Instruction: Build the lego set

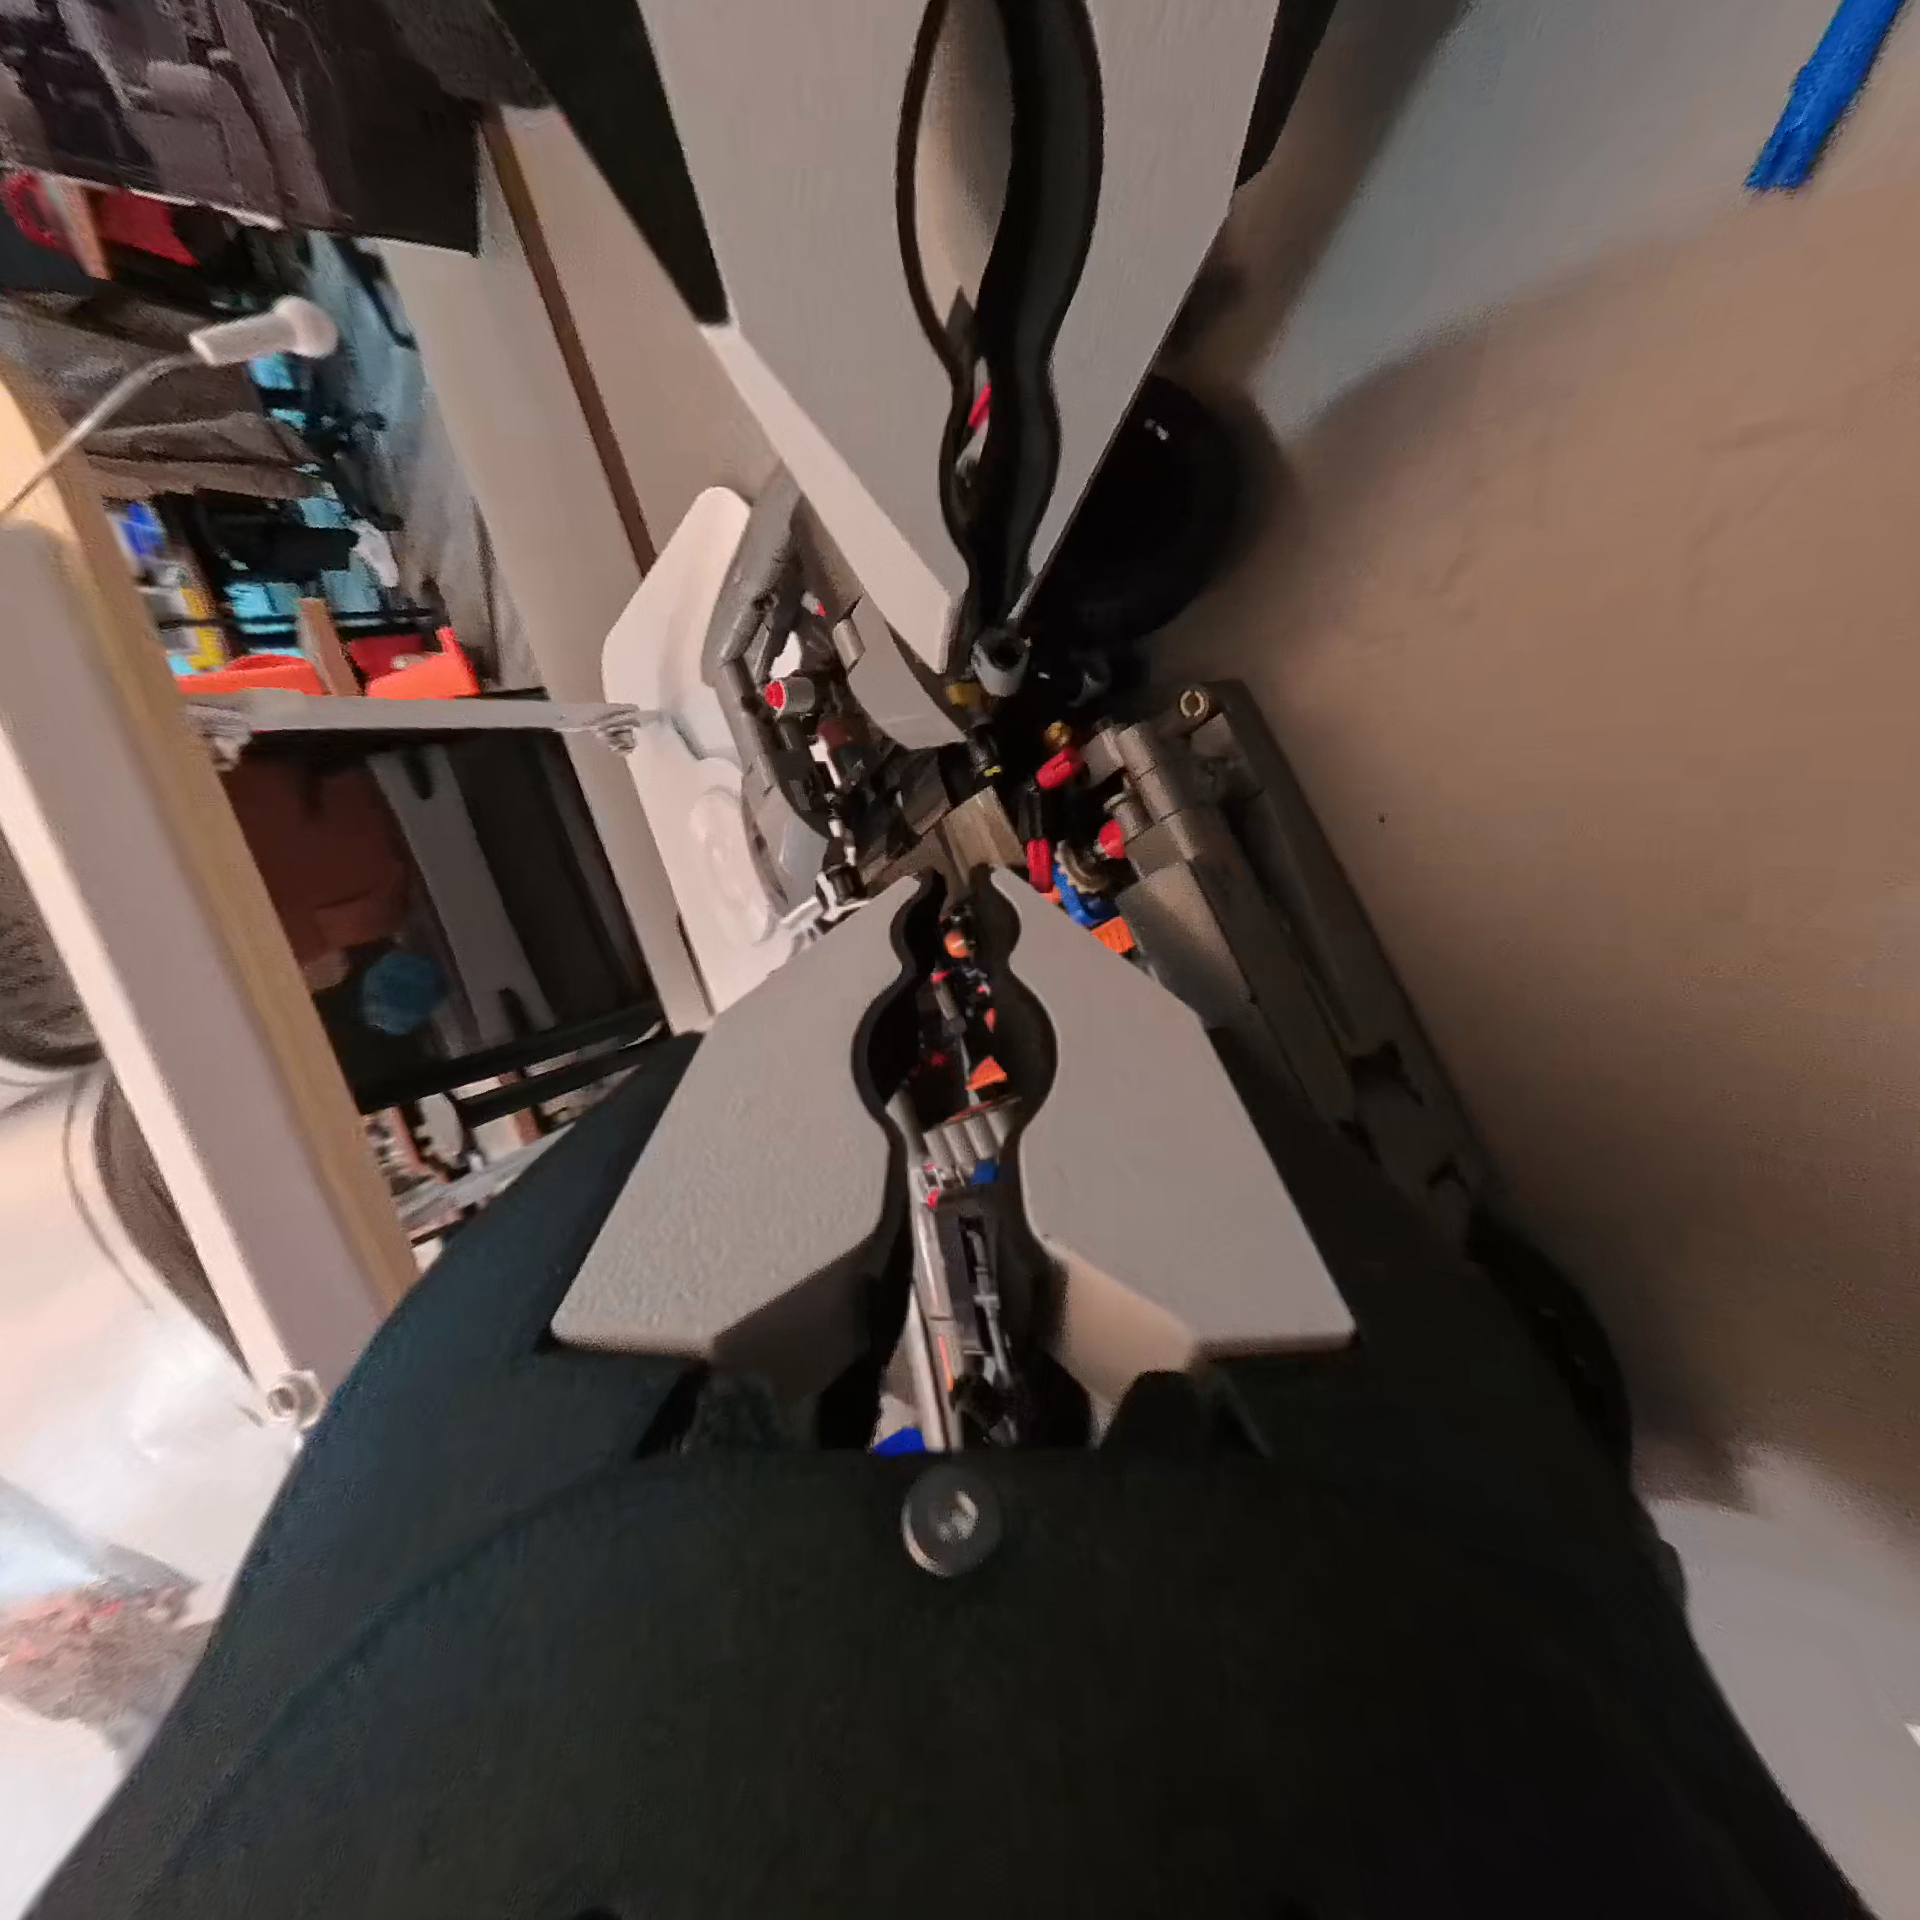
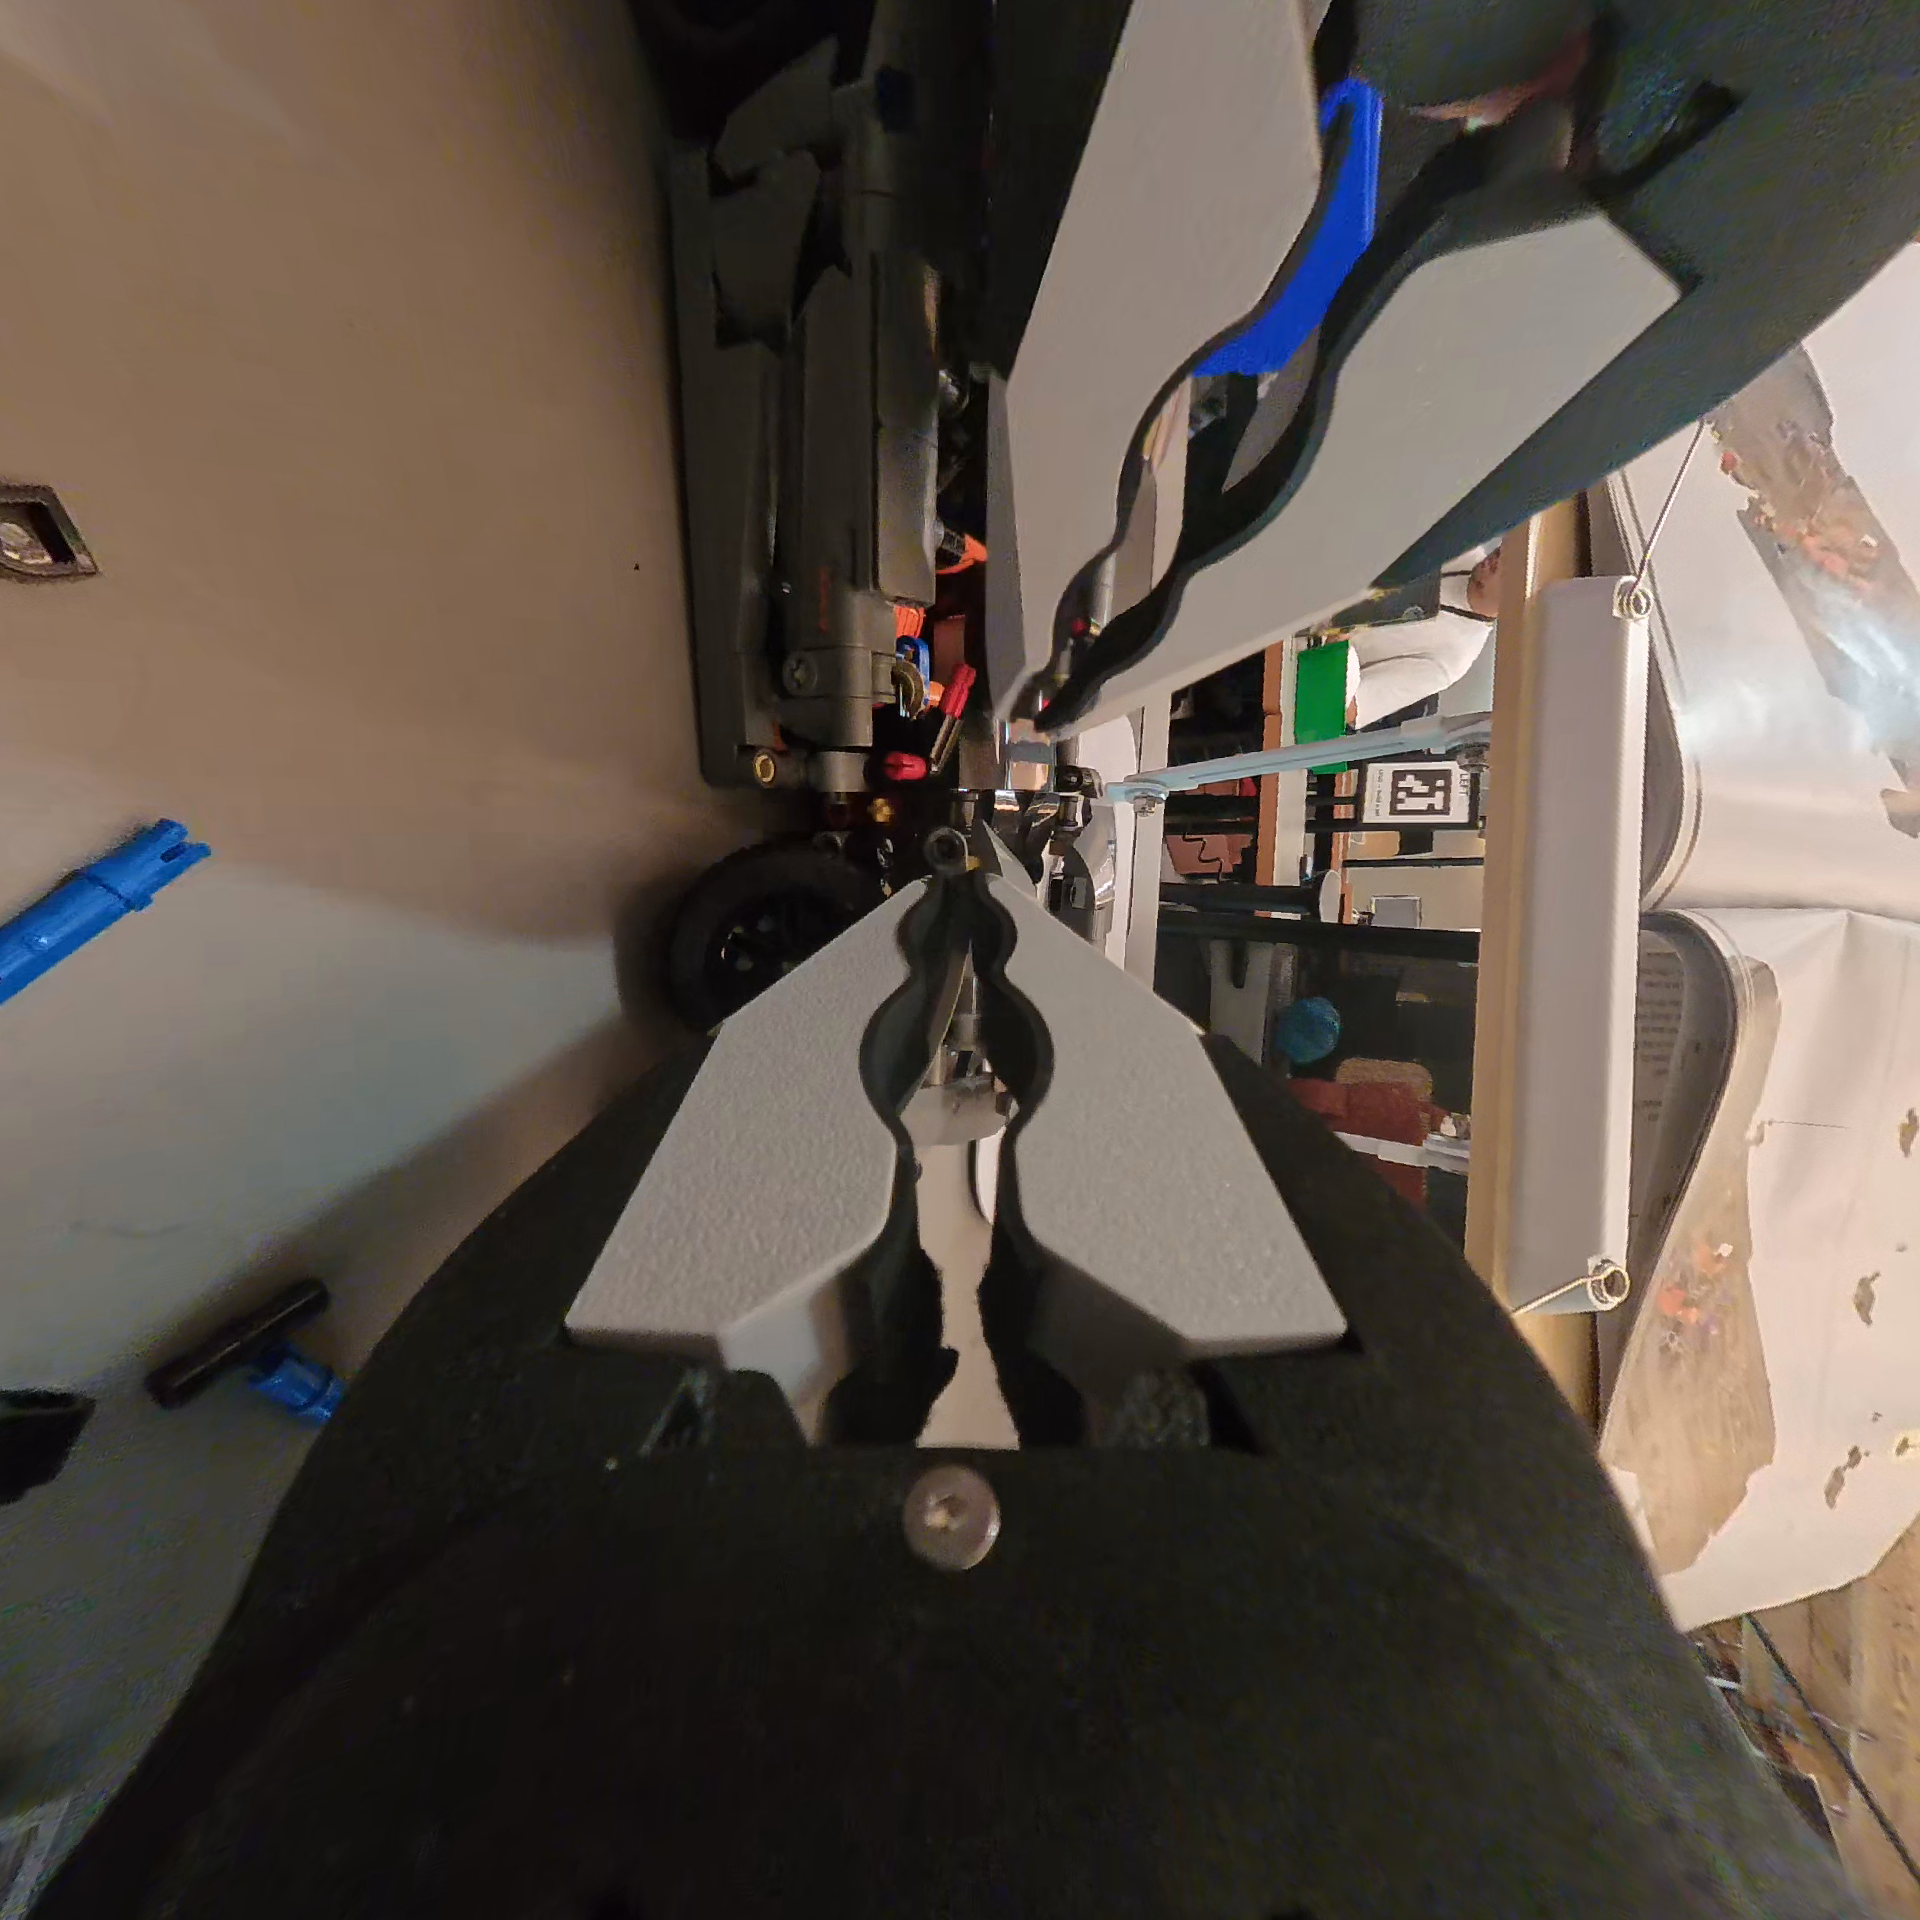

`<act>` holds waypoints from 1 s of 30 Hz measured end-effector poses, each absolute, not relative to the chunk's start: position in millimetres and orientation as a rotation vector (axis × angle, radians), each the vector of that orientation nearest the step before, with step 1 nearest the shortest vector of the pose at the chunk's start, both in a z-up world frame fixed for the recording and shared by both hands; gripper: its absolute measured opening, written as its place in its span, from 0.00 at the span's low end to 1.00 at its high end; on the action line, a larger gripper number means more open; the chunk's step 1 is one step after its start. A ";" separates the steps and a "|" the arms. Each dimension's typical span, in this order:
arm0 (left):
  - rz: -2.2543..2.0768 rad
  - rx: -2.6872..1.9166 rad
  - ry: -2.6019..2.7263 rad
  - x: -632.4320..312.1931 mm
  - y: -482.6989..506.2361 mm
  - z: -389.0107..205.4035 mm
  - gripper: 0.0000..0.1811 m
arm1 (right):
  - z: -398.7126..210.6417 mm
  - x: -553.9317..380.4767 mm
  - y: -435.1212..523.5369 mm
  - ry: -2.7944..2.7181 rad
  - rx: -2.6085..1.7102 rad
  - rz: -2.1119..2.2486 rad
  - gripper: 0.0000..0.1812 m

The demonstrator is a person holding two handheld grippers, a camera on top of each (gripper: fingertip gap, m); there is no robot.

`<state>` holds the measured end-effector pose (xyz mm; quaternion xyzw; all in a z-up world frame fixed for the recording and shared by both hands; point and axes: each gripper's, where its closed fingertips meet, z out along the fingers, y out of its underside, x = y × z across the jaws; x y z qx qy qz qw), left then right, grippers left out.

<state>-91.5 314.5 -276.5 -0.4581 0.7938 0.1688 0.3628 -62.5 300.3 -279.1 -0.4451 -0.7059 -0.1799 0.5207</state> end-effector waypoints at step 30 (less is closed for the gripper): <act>0.253 -1.301 2.262 -95.5 305.1 -284.7 0.10 | -280.2 -62.4 301.7 -1.692 -1.083 -0.406 0.00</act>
